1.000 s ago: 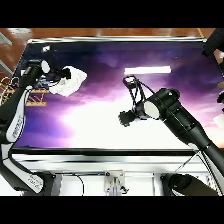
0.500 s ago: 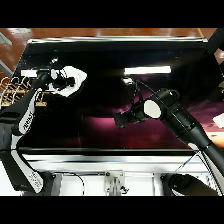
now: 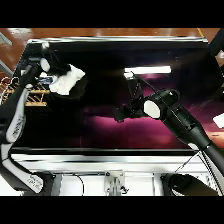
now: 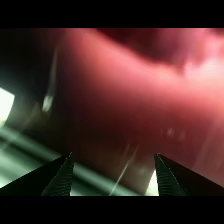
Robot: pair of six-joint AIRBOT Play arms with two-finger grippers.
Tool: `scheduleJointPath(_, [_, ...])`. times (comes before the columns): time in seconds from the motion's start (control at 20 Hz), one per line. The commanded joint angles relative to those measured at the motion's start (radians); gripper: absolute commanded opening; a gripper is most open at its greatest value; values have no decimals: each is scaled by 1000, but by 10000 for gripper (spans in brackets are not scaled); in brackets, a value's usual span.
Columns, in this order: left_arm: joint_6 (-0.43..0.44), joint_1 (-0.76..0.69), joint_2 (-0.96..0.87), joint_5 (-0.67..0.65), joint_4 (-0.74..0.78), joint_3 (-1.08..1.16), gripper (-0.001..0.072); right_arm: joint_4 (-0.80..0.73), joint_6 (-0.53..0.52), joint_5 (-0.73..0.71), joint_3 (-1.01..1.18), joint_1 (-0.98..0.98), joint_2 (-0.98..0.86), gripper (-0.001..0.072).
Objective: Fold the shirts.
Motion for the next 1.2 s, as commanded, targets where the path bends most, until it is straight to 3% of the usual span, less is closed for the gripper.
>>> scheduleJointPath(0.0, [6, -43, 249, 38, -1, 32, 37, -156, 38, -59, 58, 0, 18, 619])
scheduleJointPath(0.25, [5, -212, 655, 135, -2, 47, 37, -483, 126, 37, 282, 0, 175, 619])
scheduleJointPath(0.4, [6, -338, 766, 71, -1, 47, 37, -630, 164, 170, 385, 0, 305, 619])
scheduleJointPath(0.65, [4, -514, 722, -217, -2, -18, 38, -652, 112, 523, 392, 0, 454, 618])
scheduleJointPath(0.8, [-21, -660, 661, -185, -32, -208, 37, -633, 41, 692, 378, 0, 453, 618])
scheduleJointPath(1.15, [-119, -893, 492, -97, -44, -533, 37, -623, -12, 722, 300, 0, 453, 618])
